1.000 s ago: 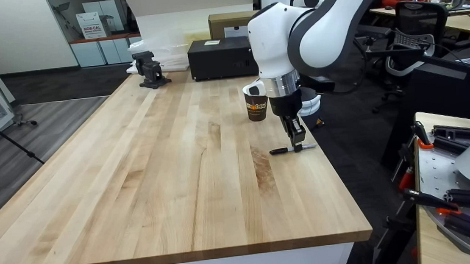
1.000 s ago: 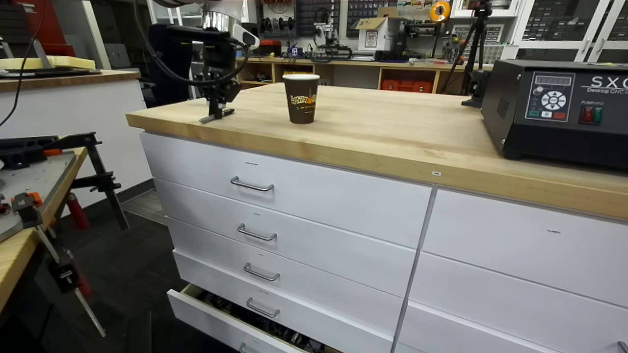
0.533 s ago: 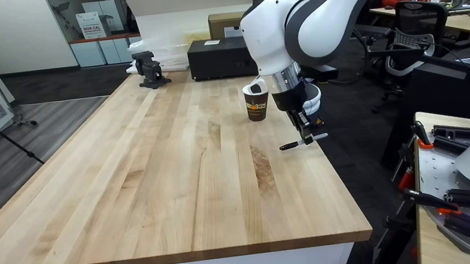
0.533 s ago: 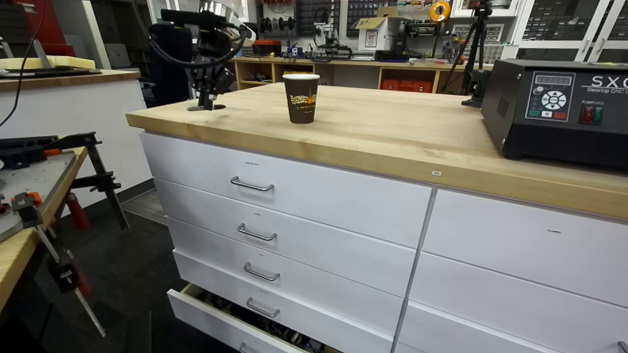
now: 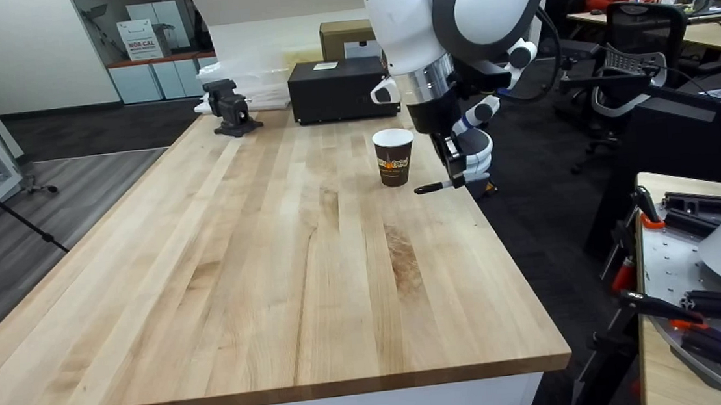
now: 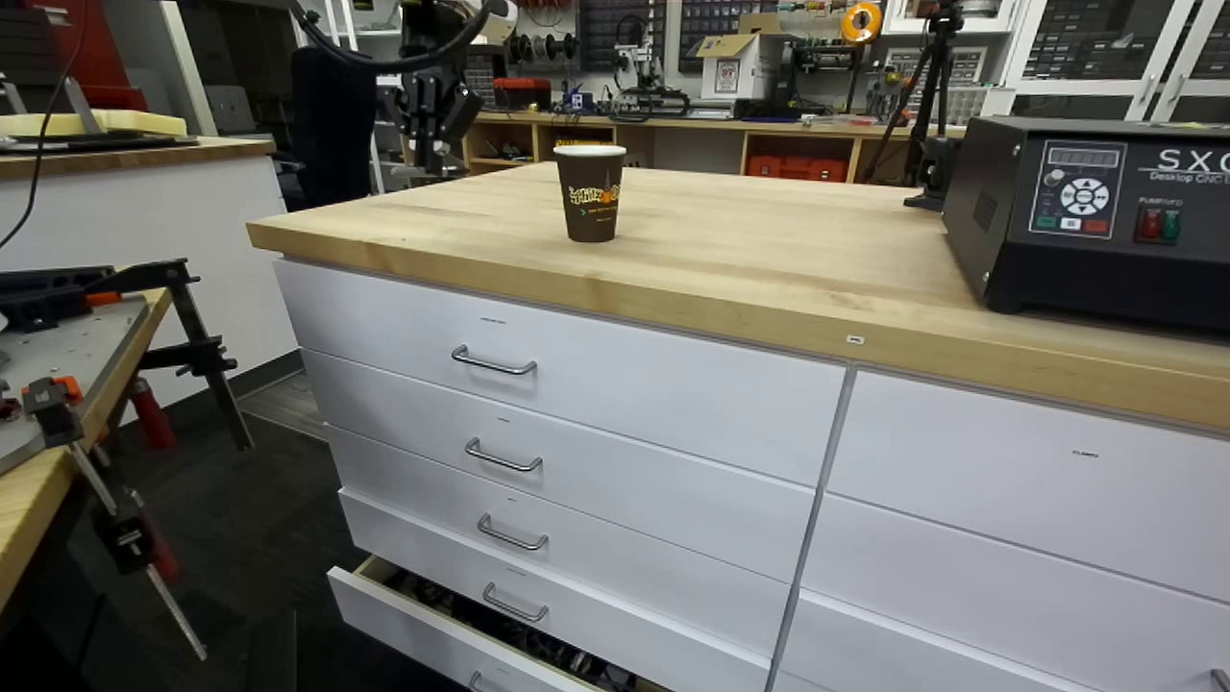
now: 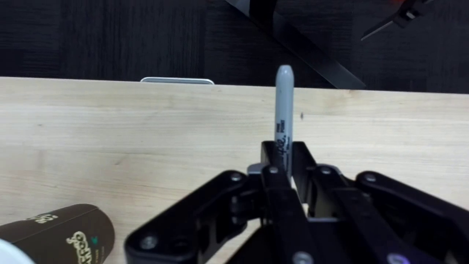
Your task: Put the marker in the cup
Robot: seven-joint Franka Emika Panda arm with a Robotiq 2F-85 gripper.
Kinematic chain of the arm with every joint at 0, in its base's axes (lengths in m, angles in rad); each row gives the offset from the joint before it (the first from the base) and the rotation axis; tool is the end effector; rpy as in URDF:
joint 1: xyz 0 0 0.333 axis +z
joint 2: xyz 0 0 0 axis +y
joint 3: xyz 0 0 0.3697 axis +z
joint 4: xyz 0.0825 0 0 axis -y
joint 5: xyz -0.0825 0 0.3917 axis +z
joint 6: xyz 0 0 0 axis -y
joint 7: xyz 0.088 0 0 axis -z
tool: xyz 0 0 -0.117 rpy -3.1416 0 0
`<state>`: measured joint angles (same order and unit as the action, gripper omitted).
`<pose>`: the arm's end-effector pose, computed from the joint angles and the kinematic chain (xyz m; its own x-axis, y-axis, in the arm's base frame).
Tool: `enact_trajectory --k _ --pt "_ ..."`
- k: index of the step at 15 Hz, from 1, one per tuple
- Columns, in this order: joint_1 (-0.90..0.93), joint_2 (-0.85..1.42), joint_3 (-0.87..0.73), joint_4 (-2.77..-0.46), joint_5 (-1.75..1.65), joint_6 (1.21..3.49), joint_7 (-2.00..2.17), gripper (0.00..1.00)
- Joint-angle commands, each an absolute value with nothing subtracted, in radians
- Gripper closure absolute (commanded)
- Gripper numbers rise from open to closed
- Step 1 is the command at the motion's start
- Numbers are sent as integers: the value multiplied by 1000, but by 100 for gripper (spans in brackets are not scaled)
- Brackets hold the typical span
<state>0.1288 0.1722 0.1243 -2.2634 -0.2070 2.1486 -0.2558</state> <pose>0.4999 0.1184 0.3026 0.7623 0.5703 -0.3061 0.6080 -0.7931 0.0365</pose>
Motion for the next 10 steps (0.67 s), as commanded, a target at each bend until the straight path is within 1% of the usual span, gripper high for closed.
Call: enact_trajectory --k 1,10 --pt "115 134 100 -2233 -237 2123 -196 94" --pt "94 139 59 -2105 -244 2108 -125 94"
